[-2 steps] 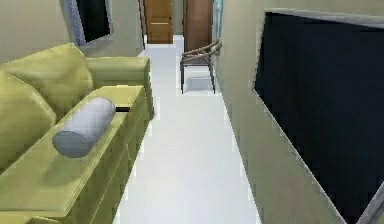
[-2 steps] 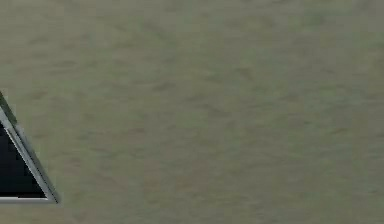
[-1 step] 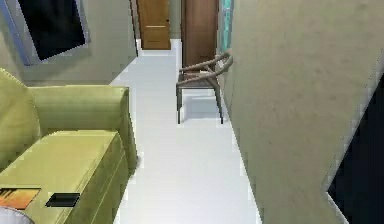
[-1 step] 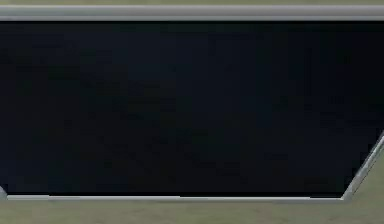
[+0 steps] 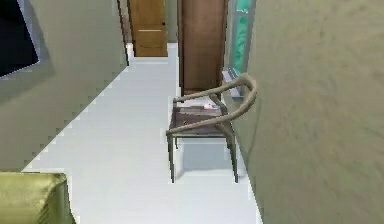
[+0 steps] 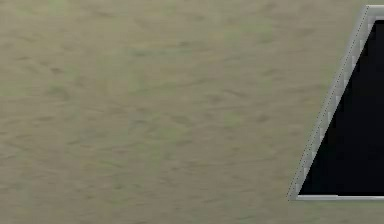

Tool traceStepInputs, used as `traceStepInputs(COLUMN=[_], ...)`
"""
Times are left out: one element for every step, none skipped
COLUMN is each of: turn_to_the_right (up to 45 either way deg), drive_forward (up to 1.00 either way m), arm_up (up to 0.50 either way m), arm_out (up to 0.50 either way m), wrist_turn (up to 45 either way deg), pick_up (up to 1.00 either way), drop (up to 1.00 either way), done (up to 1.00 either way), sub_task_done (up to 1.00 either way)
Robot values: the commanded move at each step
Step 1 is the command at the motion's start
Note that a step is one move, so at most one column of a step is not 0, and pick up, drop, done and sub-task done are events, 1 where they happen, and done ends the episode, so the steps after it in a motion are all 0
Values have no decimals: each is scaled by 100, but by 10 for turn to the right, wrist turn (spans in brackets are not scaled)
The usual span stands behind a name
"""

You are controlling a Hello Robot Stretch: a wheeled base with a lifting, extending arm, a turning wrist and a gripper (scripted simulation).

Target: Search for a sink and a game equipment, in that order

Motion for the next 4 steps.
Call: traceStepInputs(turn_to_the_right=[-30, 0, 150, 0], drive_forward=[0, 75, 0, 0], arm_up=[0, 0, 0, 0], arm_out=[0, 0, 0, 0], wrist_turn=[0, 0, 0, 0], pick_up=[0, 0, 0, 0], drop=[0, 0, 0, 0], done=[0, 0, 0, 100], sub_task_done=[0, 0, 0, 0])
